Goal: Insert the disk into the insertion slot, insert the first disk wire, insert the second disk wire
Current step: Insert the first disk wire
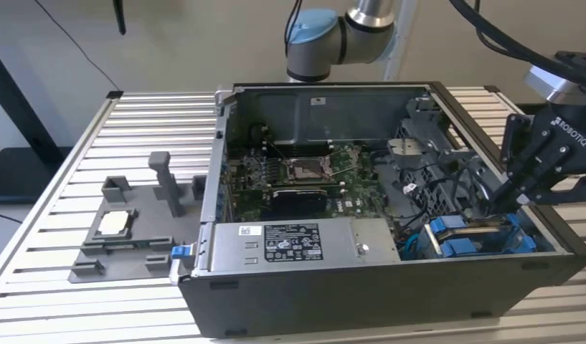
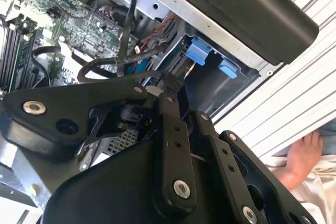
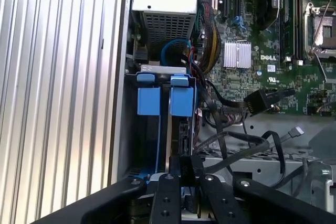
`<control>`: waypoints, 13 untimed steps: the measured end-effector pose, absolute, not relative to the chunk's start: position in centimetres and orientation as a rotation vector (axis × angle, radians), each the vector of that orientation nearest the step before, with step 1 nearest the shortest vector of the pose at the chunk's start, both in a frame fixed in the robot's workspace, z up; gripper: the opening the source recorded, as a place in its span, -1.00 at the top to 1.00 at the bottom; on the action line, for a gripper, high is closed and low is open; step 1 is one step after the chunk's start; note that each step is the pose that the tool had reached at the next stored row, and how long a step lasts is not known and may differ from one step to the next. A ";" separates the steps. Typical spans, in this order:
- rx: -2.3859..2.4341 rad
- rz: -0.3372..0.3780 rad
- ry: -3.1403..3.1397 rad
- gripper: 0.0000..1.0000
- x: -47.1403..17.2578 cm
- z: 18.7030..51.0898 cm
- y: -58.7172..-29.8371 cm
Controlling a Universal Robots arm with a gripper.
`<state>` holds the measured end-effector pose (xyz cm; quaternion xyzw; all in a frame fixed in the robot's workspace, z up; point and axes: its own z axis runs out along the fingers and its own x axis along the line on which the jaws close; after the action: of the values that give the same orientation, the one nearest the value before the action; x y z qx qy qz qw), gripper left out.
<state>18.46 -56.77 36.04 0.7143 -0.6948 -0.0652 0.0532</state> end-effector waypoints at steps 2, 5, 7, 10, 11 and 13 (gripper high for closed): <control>2.171 -0.200 -2.111 0.61 18.5 35.8 -56.8; 2.173 -0.206 -2.110 0.61 18.6 35.5 -56.8; 2.177 -0.206 -2.105 0.61 18.7 35.4 -56.7; 2.188 -0.213 -2.084 0.61 18.7 35.3 -56.7; 2.191 -0.217 -2.076 0.61 18.8 35.3 -56.7; 2.197 -0.222 -2.064 0.61 18.8 35.2 -56.7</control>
<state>18.80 -56.73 35.21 0.7255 -0.6817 -0.0733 0.0595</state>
